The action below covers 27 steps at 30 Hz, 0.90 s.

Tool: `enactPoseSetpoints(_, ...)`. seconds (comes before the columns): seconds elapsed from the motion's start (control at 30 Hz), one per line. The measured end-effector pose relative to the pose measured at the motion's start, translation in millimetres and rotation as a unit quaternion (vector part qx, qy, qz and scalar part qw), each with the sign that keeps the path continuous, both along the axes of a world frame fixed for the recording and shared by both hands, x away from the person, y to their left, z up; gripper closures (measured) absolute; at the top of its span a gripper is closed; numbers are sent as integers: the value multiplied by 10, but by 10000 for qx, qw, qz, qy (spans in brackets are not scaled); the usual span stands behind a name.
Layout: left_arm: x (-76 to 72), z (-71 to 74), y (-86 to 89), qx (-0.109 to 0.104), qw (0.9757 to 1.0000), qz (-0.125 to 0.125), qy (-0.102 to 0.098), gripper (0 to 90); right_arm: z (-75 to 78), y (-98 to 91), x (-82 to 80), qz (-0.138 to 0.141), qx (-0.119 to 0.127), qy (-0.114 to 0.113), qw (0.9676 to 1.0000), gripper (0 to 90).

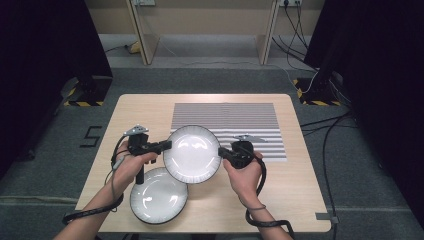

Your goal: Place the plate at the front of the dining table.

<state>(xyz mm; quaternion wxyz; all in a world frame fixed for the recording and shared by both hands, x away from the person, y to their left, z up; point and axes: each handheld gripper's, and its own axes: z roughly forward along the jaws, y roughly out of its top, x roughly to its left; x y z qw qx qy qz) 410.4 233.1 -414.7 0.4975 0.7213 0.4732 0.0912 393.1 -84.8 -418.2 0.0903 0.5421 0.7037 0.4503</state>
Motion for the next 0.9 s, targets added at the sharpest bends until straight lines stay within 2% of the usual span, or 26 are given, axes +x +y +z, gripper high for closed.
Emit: enactPoseSetpoints(0.9, 274, 23, -228, -68, 9999, -95, -21, 847, 51, -194, 145, -264, -28, -117, 9996, 876)
